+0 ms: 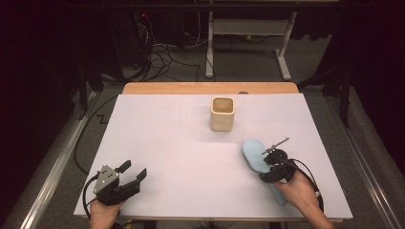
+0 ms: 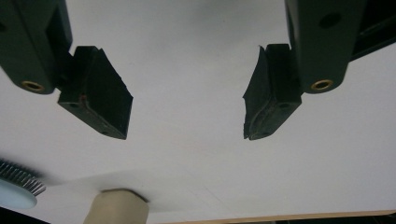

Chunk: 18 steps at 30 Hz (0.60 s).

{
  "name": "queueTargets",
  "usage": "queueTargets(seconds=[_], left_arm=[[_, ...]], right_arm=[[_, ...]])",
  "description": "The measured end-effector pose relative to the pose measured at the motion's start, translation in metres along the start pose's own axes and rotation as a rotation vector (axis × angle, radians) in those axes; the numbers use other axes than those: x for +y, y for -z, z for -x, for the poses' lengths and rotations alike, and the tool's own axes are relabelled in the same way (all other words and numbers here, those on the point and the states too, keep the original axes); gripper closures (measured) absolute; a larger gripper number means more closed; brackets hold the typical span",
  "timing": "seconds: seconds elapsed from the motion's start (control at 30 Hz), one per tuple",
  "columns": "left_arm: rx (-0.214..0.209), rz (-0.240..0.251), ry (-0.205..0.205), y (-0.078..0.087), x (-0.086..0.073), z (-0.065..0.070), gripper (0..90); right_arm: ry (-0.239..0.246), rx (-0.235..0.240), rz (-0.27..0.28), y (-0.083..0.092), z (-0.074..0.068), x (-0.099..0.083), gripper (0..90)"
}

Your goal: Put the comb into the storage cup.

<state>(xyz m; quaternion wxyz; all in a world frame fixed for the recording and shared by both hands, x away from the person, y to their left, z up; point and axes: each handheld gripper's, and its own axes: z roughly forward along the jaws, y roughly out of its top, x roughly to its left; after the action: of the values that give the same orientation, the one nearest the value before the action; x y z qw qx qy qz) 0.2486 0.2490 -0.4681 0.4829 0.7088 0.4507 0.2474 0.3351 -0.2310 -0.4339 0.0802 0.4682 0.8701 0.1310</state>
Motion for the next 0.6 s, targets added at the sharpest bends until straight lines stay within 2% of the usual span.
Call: queueTargets(seconds=[0.13,0.17,0.37,0.6], left_arm=[[-0.004,-0.012,0.005,0.0003,0.0005,-0.0003,33.4],[-0.005,-0.017,0.009,0.0003,0.0006,-0.0003,33.7],[-0.006,-0.027,0.01,0.0004,0.0012,0.0,33.9],[-0.005,-0.026,0.007,0.0009,0.0011,0.0001,33.8]], right_arm=[[0.023,-0.02,-0.017,-0.0007,-0.0027,0.0018,57.2],[0.063,-0.034,-0.012,-0.0009,-0.0046,0.0013,57.5],[0.081,-0.029,0.007,-0.0011,-0.0044,-0.0011,58.9],[0.073,-0.015,-0.014,-0.001,-0.0043,0.0024,67.1]])
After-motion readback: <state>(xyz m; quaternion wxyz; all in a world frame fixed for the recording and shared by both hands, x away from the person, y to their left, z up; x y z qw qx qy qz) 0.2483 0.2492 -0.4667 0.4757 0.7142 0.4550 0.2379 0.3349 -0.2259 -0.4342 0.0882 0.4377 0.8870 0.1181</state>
